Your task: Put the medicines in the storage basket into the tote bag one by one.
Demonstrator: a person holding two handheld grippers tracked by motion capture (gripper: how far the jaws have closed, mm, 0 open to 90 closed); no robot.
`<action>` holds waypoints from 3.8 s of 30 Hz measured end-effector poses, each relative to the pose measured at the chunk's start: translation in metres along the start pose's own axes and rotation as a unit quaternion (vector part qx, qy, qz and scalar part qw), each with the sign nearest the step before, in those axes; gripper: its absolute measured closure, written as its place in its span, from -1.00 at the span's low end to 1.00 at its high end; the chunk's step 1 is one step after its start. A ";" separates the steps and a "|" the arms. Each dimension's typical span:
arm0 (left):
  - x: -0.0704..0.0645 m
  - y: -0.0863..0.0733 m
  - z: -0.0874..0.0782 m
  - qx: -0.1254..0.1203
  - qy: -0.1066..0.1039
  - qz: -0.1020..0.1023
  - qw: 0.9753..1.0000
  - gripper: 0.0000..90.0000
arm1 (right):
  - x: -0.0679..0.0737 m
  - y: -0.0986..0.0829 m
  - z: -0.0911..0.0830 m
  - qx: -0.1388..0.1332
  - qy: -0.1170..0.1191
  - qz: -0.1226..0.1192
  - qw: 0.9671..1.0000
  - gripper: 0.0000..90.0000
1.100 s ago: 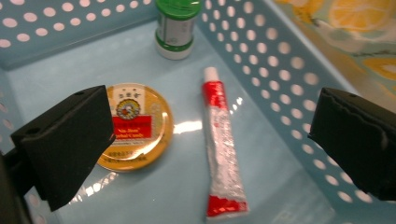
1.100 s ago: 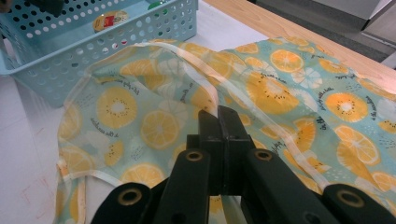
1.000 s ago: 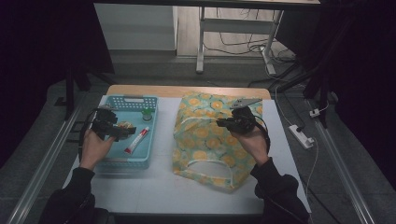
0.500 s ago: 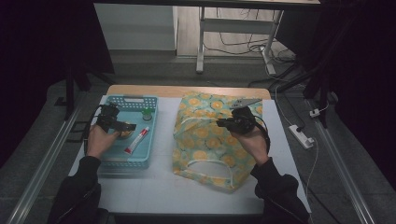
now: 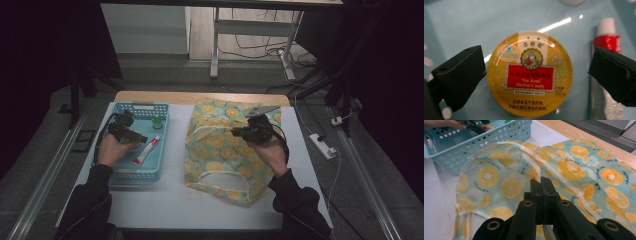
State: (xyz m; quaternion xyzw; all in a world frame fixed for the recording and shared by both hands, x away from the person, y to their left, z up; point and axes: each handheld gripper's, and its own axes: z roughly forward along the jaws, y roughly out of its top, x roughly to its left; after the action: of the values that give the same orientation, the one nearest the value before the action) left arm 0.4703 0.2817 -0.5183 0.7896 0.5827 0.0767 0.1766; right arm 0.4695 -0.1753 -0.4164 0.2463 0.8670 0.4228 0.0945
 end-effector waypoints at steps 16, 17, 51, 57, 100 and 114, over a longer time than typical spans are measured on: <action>-0.001 0.001 0.000 0.025 0.001 -0.026 0.999 -0.56 | -0.001 0.001 -0.001 -0.004 0.000 -0.005 1.000 1.00; -0.001 0.001 -0.002 0.021 0.000 -0.024 0.999 -0.56 | -0.001 0.001 -0.002 -0.004 -0.001 -0.005 1.000 1.00; -0.046 -0.008 -0.069 -0.115 -0.069 0.065 0.989 -0.55 | -0.002 0.001 -0.006 -0.018 0.000 0.001 1.000 1.00; -0.062 -0.014 -0.079 -0.128 -0.088 0.090 0.984 -0.55 | -0.002 0.001 -0.006 -0.020 -0.002 0.000 1.000 1.00; -0.180 -0.011 -0.080 -0.141 -0.180 0.228 0.946 -0.55 | 0.000 0.002 -0.008 -0.025 -0.002 -0.004 1.000 1.00; -0.213 0.004 -0.063 -0.133 -0.197 0.258 0.936 -0.56 | -0.001 0.003 -0.010 -0.030 0.000 -0.003 1.000 1.00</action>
State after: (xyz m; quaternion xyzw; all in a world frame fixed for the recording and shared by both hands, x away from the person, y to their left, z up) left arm 0.3871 0.0908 -0.4402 0.8816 0.2968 0.0393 0.3650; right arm 0.4672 -0.1813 -0.4081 0.2406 0.8548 0.4480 0.1036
